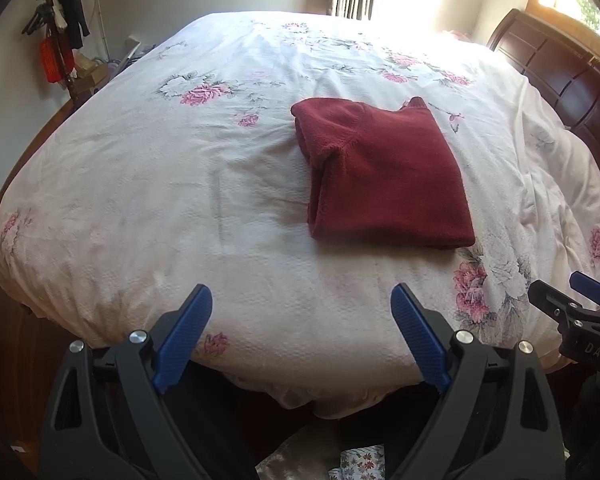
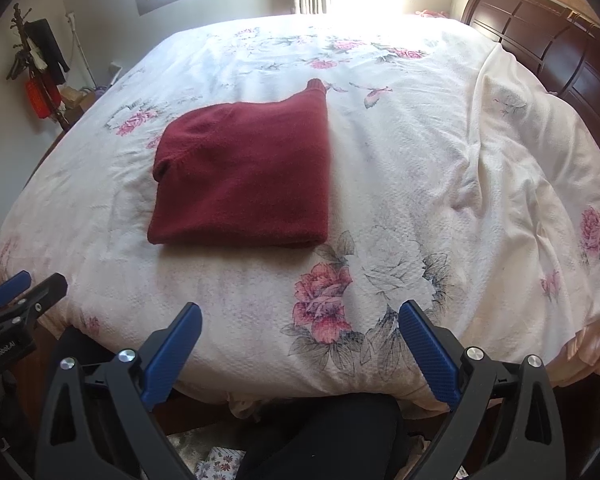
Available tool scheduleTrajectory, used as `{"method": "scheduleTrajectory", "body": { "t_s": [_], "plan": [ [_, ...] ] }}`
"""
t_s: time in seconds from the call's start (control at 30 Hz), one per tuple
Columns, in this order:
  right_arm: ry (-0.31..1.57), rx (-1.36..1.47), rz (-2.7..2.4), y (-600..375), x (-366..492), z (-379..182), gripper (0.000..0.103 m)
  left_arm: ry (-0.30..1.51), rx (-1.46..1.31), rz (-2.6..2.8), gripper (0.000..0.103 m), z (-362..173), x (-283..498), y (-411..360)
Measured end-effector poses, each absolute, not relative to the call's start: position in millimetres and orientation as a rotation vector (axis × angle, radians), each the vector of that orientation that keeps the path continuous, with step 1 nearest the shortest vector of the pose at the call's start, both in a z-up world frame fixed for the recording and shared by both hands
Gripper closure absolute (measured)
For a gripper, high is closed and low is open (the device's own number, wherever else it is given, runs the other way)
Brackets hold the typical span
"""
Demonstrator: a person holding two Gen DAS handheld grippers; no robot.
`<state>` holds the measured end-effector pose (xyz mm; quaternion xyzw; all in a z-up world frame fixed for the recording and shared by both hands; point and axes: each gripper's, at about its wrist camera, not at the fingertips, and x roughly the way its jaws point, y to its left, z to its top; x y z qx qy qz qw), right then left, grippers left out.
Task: Fold small clothes
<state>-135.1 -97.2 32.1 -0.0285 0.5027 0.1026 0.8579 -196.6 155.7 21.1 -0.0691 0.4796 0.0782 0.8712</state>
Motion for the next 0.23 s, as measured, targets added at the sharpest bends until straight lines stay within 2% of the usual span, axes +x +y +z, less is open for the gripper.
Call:
{"method": "scheduleTrajectory", "body": {
  "t_s": [0.23],
  "plan": [
    [1.077,-0.054,0.216,-97.4,-134.2,30.0,0.004,1.002,-0.145,0.164,0.013,20.7,-196.5,154.7]
  ]
}}
